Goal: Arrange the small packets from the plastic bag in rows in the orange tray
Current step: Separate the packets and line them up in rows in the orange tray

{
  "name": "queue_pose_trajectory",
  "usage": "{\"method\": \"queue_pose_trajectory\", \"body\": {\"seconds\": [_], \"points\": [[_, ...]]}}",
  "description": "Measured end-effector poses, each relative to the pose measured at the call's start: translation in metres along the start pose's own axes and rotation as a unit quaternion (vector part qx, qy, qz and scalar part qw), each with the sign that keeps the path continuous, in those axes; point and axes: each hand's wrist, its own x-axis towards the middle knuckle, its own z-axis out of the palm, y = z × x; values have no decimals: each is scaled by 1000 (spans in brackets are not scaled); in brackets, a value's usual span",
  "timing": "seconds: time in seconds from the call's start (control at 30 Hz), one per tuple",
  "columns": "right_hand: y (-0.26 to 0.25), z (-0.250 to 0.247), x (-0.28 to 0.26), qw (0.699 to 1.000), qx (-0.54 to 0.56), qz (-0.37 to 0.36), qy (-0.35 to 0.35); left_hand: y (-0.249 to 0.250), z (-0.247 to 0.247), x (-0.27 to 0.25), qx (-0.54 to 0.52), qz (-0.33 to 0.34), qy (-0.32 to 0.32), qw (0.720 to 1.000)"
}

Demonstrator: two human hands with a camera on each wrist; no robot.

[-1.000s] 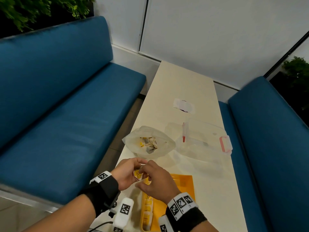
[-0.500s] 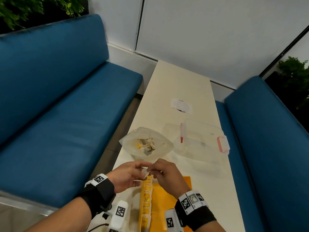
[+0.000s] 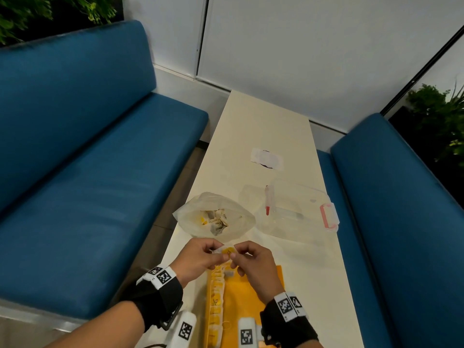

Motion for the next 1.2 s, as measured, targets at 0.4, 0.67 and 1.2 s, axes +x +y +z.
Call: {"method": "queue_pose_trajectory", "body": {"seconds": [0.4, 0.67, 1.2], "points": [[7, -12, 1, 998, 50, 13, 44, -9, -7, 1, 93, 23, 56, 994], [56, -33, -2, 980, -143, 129, -58, -37, -16, -1, 260, -45, 45, 964], [85, 4, 12, 971, -137, 173, 95, -52, -17, 2, 249, -53, 13, 967]]}}
